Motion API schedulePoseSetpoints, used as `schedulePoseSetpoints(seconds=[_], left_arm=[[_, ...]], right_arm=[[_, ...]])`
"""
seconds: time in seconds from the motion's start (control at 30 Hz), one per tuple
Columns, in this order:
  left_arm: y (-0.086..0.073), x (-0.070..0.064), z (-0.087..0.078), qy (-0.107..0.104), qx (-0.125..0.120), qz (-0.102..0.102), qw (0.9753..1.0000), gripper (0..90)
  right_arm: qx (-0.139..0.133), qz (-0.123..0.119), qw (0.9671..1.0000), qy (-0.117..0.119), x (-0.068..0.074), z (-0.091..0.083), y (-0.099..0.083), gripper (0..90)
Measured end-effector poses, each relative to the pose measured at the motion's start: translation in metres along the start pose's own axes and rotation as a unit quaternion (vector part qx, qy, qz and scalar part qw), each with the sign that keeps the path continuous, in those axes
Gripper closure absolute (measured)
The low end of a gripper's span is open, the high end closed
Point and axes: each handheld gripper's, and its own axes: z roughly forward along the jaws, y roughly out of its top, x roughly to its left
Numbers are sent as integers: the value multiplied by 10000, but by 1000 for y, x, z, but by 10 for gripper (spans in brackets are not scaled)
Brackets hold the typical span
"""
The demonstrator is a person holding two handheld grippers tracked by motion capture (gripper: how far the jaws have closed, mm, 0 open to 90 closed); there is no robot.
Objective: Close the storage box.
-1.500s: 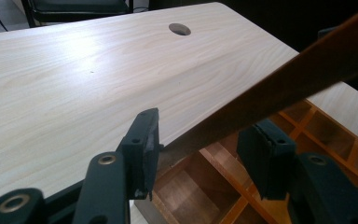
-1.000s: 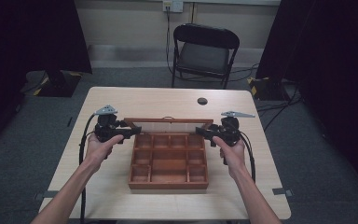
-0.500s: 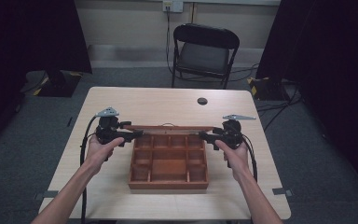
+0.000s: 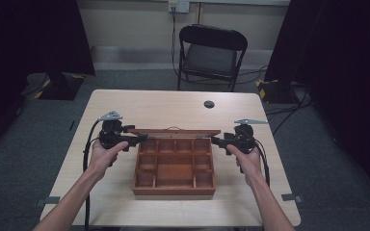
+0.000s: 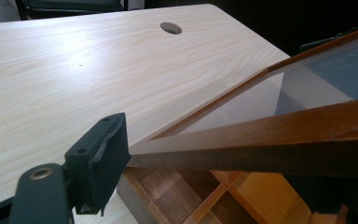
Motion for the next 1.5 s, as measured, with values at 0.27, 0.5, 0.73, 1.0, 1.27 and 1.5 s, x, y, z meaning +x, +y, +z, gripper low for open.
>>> schedulePoseSetpoints(seconds=[0.27, 0.5, 0.73, 1.0, 1.27, 1.5], left_arm=[[-1, 1, 0, -37, 1, -27, 10000, 198], [-1, -1, 0, -7, 7, -19, 10000, 191], [-1, -6, 0, -11, -4, 85, 10000, 192], [-2, -15, -7, 93, -42, 230, 9997, 188], [-7, -20, -9, 90, 53, 351, 9993, 181], [-11, -22, -13, 137, 73, 396, 9991, 188]], right_arm=[[42, 29, 10000, 8, -3, -2, 0, 311], [201, 5, 9998, -72, -9, 0, -2, 340], [2, 95, 9999, -91, -9, -12, 4, 380], [-147, -105, 9998, 72, 3, -23, 18, 387], [-434, -207, 9974, 546, 16, -41, 37, 382], [-295, -653, 9905, 1172, 52, -39, 52, 387]])
